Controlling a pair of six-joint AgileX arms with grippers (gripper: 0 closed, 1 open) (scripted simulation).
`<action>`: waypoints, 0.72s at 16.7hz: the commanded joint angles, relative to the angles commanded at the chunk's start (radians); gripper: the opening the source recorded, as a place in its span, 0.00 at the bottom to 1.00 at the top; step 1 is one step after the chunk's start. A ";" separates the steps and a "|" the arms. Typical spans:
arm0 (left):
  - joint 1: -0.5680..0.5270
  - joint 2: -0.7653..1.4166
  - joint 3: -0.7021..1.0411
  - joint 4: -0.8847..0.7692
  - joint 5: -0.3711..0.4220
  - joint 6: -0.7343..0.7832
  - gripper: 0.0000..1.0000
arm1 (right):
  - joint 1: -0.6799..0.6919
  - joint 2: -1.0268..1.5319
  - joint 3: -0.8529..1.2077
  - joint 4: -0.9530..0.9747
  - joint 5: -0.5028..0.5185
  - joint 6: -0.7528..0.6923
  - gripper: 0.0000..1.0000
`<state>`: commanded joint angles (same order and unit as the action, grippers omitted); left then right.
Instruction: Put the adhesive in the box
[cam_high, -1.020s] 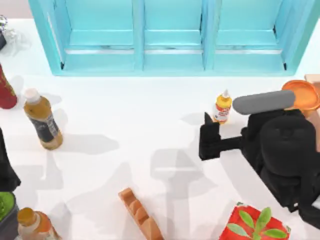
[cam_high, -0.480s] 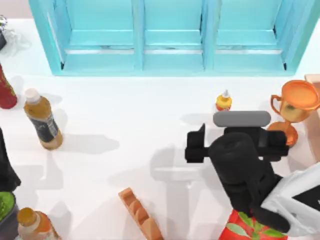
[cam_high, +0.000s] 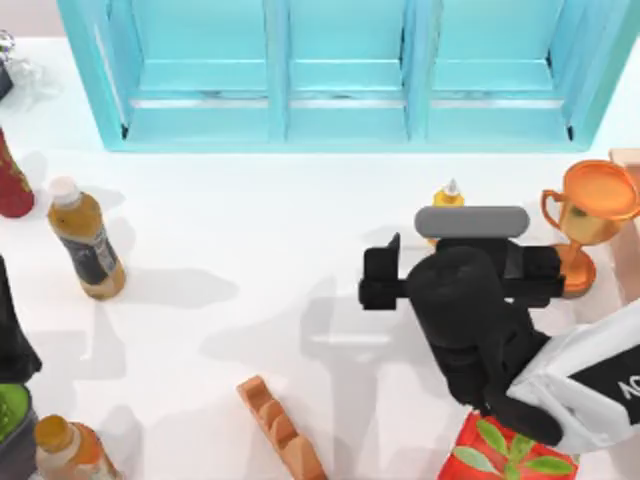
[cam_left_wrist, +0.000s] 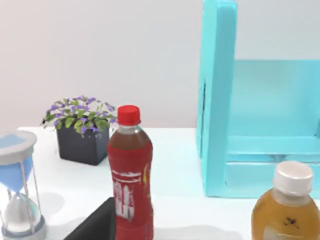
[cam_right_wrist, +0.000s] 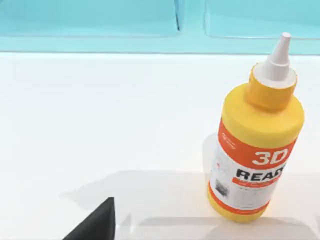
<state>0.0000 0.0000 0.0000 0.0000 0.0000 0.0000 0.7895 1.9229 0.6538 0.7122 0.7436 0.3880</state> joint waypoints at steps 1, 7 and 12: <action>0.000 0.000 0.000 0.000 0.000 0.000 1.00 | -0.007 0.024 0.031 -0.003 -0.006 -0.006 1.00; 0.000 0.000 0.000 0.000 0.000 0.000 1.00 | -0.091 0.222 0.201 0.059 -0.081 -0.062 1.00; 0.000 0.000 0.000 0.000 0.000 0.000 1.00 | -0.173 0.291 0.222 0.134 -0.148 -0.110 1.00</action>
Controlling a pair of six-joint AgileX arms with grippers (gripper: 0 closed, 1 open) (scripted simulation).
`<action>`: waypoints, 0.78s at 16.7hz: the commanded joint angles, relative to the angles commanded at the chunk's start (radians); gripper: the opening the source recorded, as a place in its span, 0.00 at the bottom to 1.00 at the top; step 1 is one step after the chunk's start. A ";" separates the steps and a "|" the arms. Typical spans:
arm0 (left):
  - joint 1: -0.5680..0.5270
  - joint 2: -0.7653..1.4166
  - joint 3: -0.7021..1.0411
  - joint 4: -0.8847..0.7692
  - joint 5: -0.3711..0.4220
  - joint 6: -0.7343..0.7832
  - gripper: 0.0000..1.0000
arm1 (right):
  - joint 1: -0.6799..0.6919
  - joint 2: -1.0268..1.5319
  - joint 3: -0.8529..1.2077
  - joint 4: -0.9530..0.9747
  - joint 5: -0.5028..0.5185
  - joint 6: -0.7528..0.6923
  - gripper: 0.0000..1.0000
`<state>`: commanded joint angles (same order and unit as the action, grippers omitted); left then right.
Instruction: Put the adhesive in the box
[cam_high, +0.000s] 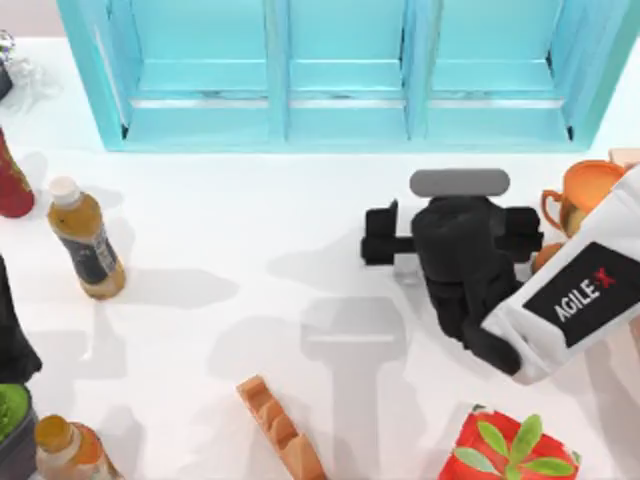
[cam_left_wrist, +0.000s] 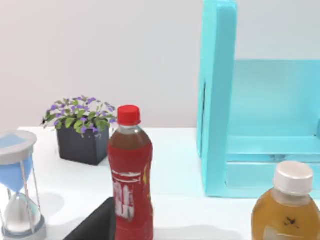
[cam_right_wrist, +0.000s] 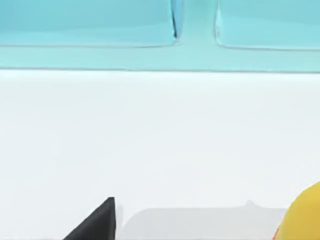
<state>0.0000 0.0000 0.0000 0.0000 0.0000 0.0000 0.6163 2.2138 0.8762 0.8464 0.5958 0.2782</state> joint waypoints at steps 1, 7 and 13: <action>0.000 0.000 0.000 0.000 0.000 0.000 1.00 | 0.000 0.000 0.000 0.000 0.000 0.000 1.00; 0.000 0.000 0.000 0.000 0.000 0.000 1.00 | 0.000 0.000 0.000 0.000 0.000 0.000 0.70; 0.000 0.000 0.000 0.000 0.000 0.000 1.00 | 0.000 0.000 0.000 0.000 0.000 0.000 0.25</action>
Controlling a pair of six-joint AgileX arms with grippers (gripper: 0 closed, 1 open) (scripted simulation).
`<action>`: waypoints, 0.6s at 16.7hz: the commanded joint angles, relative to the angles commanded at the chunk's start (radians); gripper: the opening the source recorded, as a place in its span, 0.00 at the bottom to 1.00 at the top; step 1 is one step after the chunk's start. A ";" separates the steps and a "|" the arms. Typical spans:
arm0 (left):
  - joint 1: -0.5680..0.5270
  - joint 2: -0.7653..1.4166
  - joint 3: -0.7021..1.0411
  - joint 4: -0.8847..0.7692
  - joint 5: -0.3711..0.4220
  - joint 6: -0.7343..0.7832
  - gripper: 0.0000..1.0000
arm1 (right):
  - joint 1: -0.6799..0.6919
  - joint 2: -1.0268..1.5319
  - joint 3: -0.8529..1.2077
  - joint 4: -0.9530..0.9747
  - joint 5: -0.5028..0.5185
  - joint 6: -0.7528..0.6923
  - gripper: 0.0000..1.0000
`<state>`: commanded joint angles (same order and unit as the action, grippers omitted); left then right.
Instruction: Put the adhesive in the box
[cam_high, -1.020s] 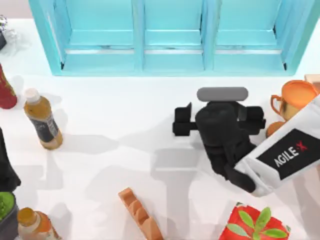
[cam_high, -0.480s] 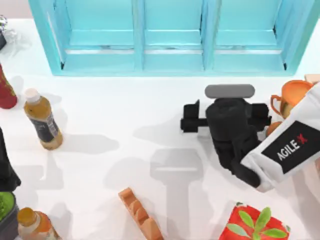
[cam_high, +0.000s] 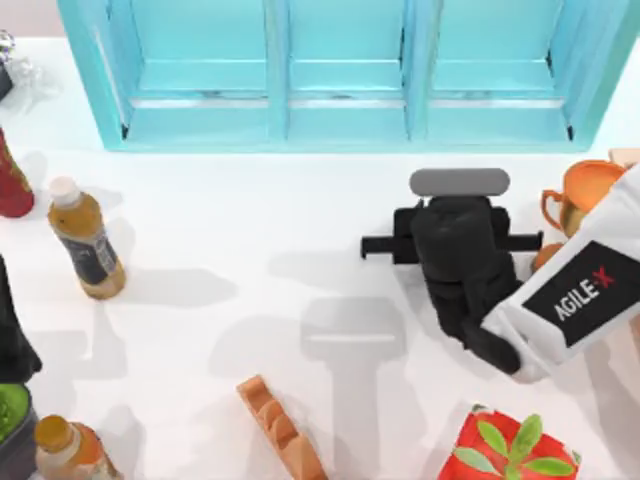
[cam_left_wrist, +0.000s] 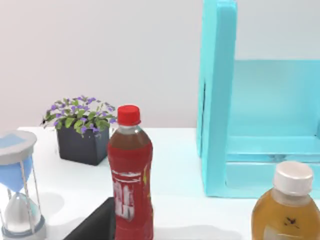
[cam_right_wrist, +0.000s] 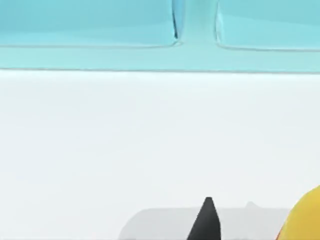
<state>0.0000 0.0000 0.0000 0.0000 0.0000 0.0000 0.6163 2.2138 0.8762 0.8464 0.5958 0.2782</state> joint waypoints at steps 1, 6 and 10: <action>0.000 0.000 0.000 0.000 0.000 0.000 1.00 | 0.000 0.000 0.000 0.000 0.000 0.000 0.17; 0.000 0.000 0.000 0.000 0.000 0.000 1.00 | 0.000 0.000 0.000 0.000 0.000 0.000 0.00; 0.000 0.000 0.000 0.000 0.000 0.000 1.00 | 0.000 0.000 0.000 0.000 0.000 0.000 0.00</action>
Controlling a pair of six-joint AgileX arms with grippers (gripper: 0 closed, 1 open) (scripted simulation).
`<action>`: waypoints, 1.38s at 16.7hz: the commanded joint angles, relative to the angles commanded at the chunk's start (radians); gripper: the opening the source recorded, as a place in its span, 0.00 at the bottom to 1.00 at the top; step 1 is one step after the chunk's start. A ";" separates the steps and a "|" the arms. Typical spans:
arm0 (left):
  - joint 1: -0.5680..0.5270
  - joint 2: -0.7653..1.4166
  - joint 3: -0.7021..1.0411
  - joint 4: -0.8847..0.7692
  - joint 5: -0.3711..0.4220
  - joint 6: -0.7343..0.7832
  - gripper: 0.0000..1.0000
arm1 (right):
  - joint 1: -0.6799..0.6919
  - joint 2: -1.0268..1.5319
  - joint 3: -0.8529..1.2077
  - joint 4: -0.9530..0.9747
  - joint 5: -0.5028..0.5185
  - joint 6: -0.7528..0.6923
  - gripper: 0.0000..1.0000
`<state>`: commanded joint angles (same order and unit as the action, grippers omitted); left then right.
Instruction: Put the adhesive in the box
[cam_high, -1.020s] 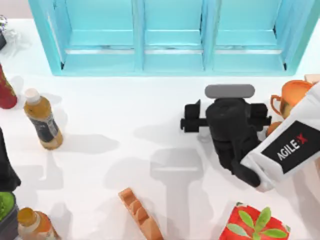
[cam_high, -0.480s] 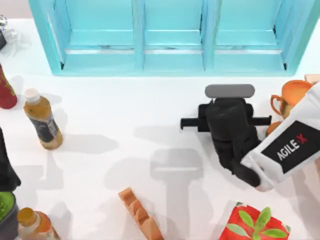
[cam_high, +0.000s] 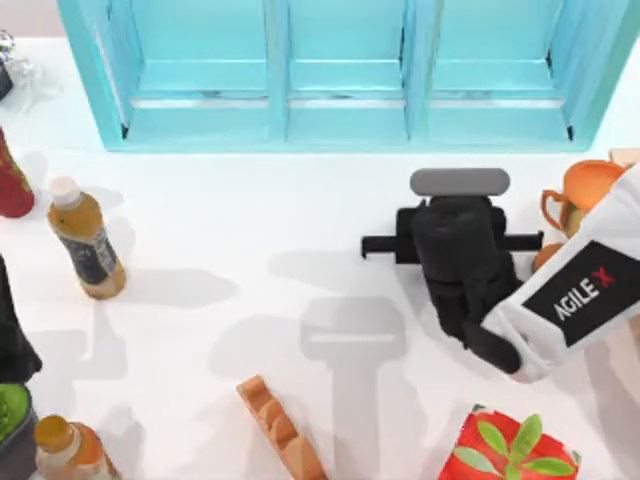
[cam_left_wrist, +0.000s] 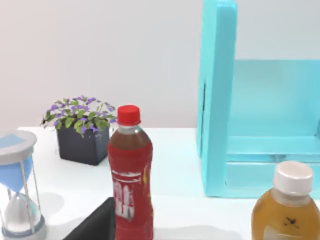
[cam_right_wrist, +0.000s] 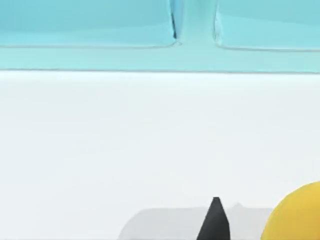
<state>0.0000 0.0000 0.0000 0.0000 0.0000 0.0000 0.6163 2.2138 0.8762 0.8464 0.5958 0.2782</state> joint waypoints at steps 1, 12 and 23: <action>0.000 0.000 0.000 0.000 0.000 0.000 1.00 | 0.000 0.000 0.000 0.000 0.000 0.000 0.00; 0.000 0.000 0.000 0.000 0.000 0.000 1.00 | 0.030 -0.204 0.139 -0.246 0.026 -0.014 0.00; 0.000 0.000 0.000 0.000 0.000 0.000 1.00 | 0.007 -0.324 0.061 -0.385 -0.004 0.002 0.00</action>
<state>0.0000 0.0000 0.0000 0.0000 0.0000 0.0000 0.6233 1.8893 0.9372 0.4610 0.5917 0.2806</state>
